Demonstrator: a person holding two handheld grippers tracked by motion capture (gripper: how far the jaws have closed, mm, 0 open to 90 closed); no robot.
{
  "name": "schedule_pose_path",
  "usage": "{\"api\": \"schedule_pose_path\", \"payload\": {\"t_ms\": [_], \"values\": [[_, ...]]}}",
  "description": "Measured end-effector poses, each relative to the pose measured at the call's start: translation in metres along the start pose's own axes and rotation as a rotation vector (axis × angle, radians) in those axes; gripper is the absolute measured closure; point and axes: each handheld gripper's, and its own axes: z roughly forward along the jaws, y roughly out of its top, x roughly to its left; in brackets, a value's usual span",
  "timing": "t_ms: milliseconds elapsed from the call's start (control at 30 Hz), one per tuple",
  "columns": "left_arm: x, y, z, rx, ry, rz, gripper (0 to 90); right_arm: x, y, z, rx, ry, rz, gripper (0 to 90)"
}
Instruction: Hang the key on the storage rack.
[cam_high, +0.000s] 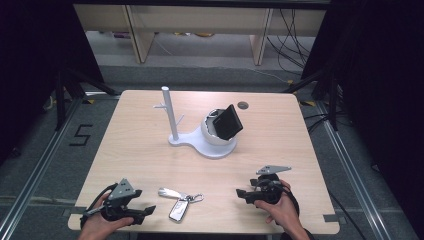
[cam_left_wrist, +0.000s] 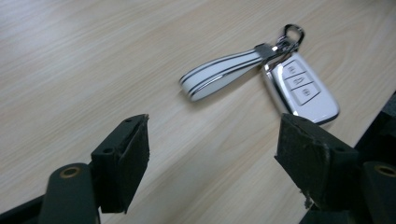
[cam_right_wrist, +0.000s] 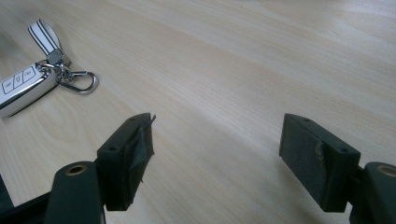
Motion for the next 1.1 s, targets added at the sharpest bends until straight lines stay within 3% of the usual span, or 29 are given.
{"api": "schedule_pose_path", "payload": {"t_ms": [33, 133, 333, 467, 567, 667, 800, 867, 1067, 1100], "values": [[-0.004, 0.003, 0.001, 0.0, -0.003, -0.009, 25.0, 0.0, 0.0, 0.0, -0.002, 0.002, 0.003, 27.0], [-0.011, 0.011, 0.005, 0.012, -0.026, 0.039, 25.0, 0.001, 0.001, 0.0, -0.01, 0.014, -0.007, 27.1], [-0.023, 0.032, 0.02, 0.039, -0.038, 0.076, 25.3, 0.001, 0.001, -0.001, 0.0, 0.001, 0.008, 27.0], [-0.034, 0.051, 0.033, 0.072, -0.039, 0.137, 26.3, 0.0, 0.001, 0.001, -0.014, 0.026, -0.004, 27.0], [-0.039, 0.068, 0.047, 0.126, -0.063, 0.183, 28.6, 0.001, 0.001, 0.0, -0.017, 0.036, -0.002, 27.0], [-0.045, 0.078, 0.058, 0.184, -0.097, 0.203, 30.2, 0.001, 0.001, 0.0, -0.016, 0.026, -0.003, 27.0], [-0.055, 0.09, 0.07, 0.249, -0.123, 0.265, 33.1, 0.0, 0.001, 0.0, -0.018, 0.027, 0.001, 27.0], [-0.059, 0.095, 0.074, 0.278, -0.132, 0.298, 34.9, 0.0, 0.001, 0.001, -0.017, 0.043, 0.003, 27.0], [-0.065, 0.105, 0.088, 0.364, -0.127, 0.345, 40.4, 0.001, 0.001, 0.001, -0.015, 0.033, -0.002, 27.0], [-0.066, 0.107, 0.09, 0.381, -0.128, 0.354, 44.7, 0.002, 0.0, 0.002, -0.015, 0.034, 0.0, 27.0]]}}
